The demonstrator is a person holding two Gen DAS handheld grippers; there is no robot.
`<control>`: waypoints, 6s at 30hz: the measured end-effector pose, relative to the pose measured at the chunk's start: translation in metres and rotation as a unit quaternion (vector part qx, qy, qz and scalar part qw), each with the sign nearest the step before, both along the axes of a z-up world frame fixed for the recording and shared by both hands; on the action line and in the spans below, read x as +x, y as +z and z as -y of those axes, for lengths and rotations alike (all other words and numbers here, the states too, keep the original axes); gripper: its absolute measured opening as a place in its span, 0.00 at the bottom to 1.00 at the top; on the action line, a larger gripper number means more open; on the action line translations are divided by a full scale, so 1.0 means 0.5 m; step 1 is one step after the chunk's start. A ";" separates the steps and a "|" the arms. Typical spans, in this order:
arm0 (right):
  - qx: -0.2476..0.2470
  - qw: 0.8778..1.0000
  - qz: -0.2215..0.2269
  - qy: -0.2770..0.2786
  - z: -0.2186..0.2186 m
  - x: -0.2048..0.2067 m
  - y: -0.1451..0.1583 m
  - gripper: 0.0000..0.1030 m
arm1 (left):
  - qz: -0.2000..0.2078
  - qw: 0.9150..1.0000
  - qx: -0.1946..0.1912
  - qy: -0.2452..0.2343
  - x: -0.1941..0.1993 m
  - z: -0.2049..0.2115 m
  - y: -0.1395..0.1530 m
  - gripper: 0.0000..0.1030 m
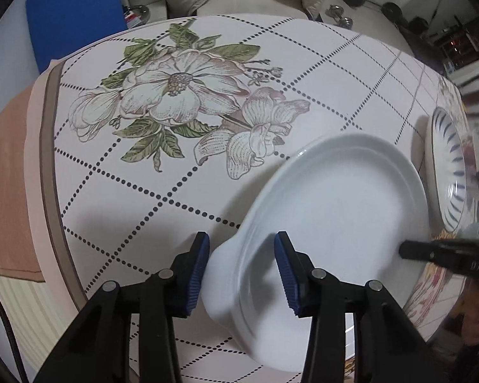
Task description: Organize plates and bowls
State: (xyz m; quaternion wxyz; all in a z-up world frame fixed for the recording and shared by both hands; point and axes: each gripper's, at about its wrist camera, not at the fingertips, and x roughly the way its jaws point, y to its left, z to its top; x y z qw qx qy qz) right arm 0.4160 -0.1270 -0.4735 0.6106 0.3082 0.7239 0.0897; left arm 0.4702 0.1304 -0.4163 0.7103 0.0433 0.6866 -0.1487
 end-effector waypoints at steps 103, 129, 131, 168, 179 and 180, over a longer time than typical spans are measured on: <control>0.119 0.988 -0.041 0.091 -0.152 -0.480 0.048 0.14 | -0.018 0.982 0.010 0.186 -0.524 -0.164 0.093 0.03; 0.007 0.989 -0.039 0.143 -0.179 -0.464 0.095 0.18 | -0.025 0.985 0.076 0.155 -0.615 -0.082 0.073 0.21; -0.020 0.988 -0.035 0.148 -0.182 -0.459 0.109 0.27 | -0.019 0.986 0.075 0.150 -0.622 -0.080 0.080 0.22; -0.226 0.956 0.187 0.021 0.011 -0.355 0.474 1.00 | 0.167 0.983 0.054 0.043 -0.416 0.093 0.401 0.93; -0.123 0.982 0.054 -0.130 0.367 -0.101 0.222 0.96 | 0.063 0.996 0.052 -0.032 -0.058 0.373 0.160 0.93; -0.115 0.983 0.046 -0.138 0.375 -0.099 0.203 0.95 | 0.053 0.997 0.049 -0.037 -0.039 0.390 0.141 0.93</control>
